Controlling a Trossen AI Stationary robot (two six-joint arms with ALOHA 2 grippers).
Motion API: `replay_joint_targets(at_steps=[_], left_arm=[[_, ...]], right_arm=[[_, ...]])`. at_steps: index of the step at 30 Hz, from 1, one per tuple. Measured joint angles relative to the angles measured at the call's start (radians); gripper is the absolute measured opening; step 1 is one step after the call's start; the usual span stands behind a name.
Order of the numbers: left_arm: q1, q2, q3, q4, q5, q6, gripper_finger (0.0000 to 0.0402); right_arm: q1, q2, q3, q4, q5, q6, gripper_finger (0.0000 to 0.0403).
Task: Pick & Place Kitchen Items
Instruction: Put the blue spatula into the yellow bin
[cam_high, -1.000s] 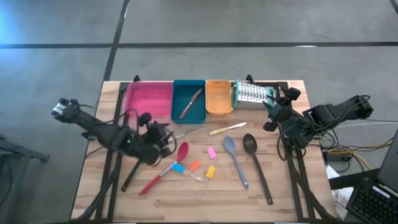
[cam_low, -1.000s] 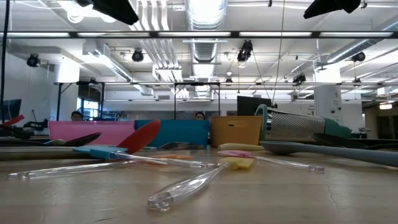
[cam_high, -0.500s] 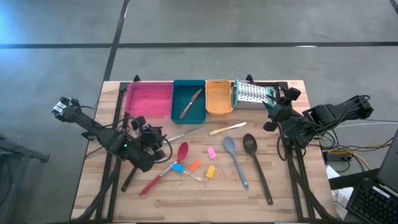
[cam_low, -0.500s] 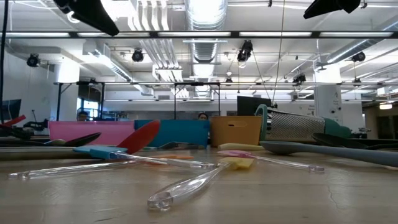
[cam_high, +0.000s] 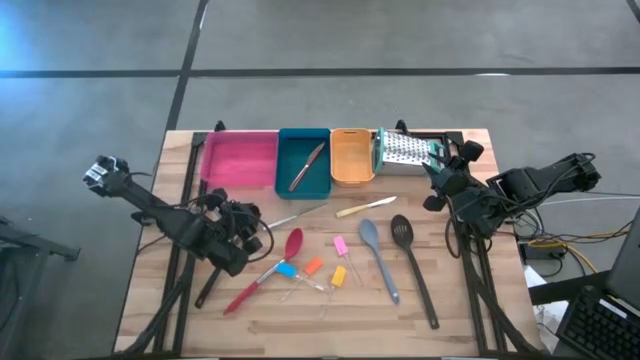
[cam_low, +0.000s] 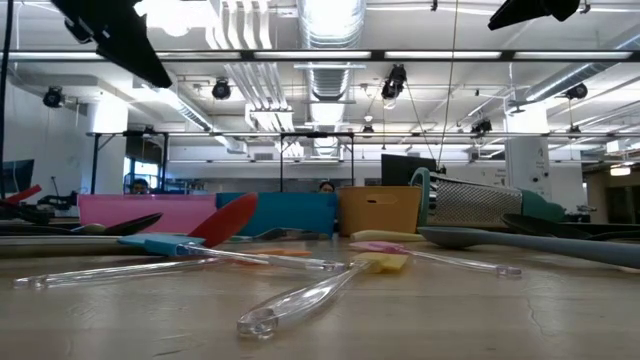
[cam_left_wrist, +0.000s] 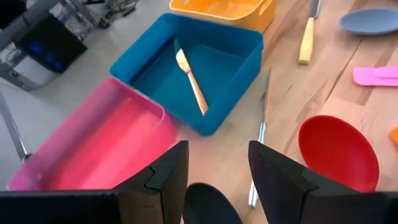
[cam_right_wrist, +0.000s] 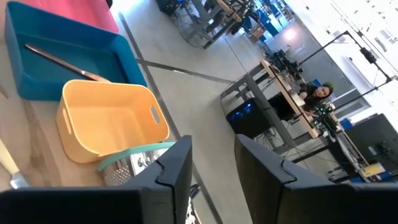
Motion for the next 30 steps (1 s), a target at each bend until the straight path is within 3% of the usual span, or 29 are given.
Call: replay_joint_targets(at_steps=[13,21,30], left_arm=[[0.000,0.000,-0.081,0.051,0.047,-0.082,0.0172],[0.000,0.000,-0.126,0.195,0.042,-0.010,0.0172],[0.000,0.000,-0.146,0.341,-0.051,0.094,0.0172]], right_arm=[[0.000,0.000,0.000,0.000,0.000,0.004,0.0124],[0.000,0.000,0.000,0.000,0.000,0.005,0.0130],[0.000,0.000,0.000,0.000,0.000,0.005,0.0116]])
